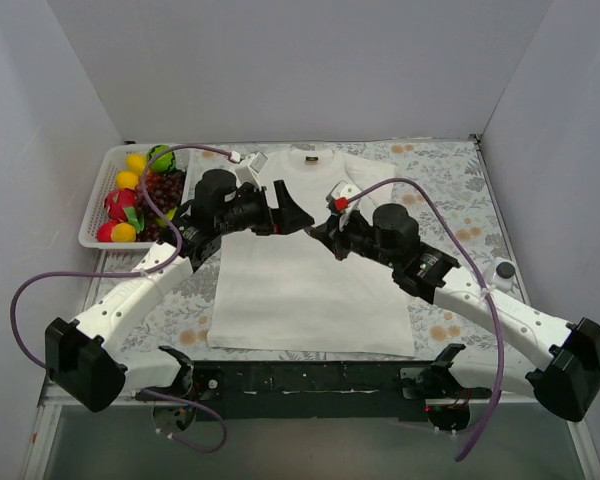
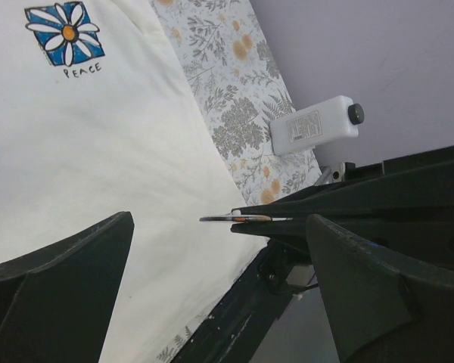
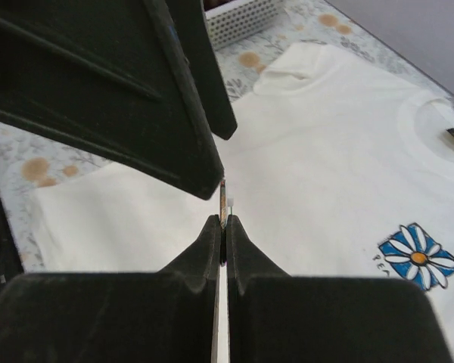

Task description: Pin the brooch onto the clothing

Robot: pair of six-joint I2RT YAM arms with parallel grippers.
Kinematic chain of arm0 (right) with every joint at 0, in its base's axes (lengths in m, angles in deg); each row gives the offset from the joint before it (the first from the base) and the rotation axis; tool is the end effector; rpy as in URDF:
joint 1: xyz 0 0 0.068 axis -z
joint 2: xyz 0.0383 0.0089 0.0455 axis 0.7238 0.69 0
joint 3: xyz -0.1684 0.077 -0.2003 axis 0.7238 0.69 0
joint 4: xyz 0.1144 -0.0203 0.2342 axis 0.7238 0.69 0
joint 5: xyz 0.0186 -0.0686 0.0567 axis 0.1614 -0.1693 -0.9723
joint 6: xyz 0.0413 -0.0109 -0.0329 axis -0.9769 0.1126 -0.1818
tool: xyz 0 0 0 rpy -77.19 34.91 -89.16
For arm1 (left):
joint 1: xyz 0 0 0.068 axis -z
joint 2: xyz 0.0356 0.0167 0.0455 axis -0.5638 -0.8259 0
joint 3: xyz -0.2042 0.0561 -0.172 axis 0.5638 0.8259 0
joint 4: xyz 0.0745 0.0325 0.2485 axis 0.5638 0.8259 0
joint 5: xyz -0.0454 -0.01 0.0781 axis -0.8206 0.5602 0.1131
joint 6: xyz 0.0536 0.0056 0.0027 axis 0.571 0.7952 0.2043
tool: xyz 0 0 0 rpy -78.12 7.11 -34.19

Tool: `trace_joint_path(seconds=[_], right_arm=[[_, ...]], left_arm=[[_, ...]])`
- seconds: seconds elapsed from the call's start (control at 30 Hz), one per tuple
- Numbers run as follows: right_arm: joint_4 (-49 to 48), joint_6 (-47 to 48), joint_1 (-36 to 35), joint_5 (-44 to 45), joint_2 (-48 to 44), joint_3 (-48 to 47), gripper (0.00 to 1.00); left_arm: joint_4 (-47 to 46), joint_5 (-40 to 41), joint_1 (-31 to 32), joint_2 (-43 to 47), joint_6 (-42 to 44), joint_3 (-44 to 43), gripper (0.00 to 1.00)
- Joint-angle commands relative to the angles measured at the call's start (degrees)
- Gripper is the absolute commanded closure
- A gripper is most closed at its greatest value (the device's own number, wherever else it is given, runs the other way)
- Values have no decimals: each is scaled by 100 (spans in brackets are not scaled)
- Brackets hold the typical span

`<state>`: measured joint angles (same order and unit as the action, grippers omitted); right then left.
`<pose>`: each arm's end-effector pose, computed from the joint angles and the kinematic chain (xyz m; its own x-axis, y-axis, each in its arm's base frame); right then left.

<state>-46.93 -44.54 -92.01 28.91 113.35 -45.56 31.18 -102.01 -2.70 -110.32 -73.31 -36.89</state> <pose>0.1806 0.1936 0.3387 -0.0710 -0.1036 -0.9921 -0.8272 0.5619 0.0006 0.2293 -0.1580 0.3521 -0.8559 -0.4982 -0.1386 -0.0543 0.3531 -0.9340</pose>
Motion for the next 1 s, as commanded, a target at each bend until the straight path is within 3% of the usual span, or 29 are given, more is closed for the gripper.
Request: trace_joint_path(seconds=[0.0,0.17,0.37,0.5,0.53,0.6,0.63,0.67,0.7,0.8,0.97], right_arm=[[64,708,-681,2394,44,-305,99],[-366,1271,-1471,4168,52,-112,99],[-2157,3351,-2666,6294,394,415,99],[-4685,5511,-3169,7098,965,872,99],[-5953,6544,-3300,7334,1289,934,99],[-7461,7857,-3389,7529,1694,1057,99],[-9148,8455,-3468,7513,2149,1075,99],[-9852,9792,-3494,7460,2405,1066,99],[-10224,10189,-3521,7425,2678,945,99],[-10219,10650,-3556,7486,3216,715,99],[-10219,10491,-3732,7319,3041,636,99]], left_arm=[[432,-459,-181,-90,-264,-357,2],[538,-688,-463,-73,-352,-392,2],[362,-1461,-894,-91,-501,-252,2],[292,-1664,-999,-73,-440,-173,2],[283,-1707,-1008,-64,-422,-173,2],[257,-1822,-1043,14,-369,-181,2],[239,-1831,-1043,58,-334,-164,2],[231,-1805,-1052,102,-282,-138,2],[204,-1805,-1078,164,-255,-129,2],[221,-1831,-1096,199,-159,-138,2],[485,-1576,-1131,234,53,-111,2]])
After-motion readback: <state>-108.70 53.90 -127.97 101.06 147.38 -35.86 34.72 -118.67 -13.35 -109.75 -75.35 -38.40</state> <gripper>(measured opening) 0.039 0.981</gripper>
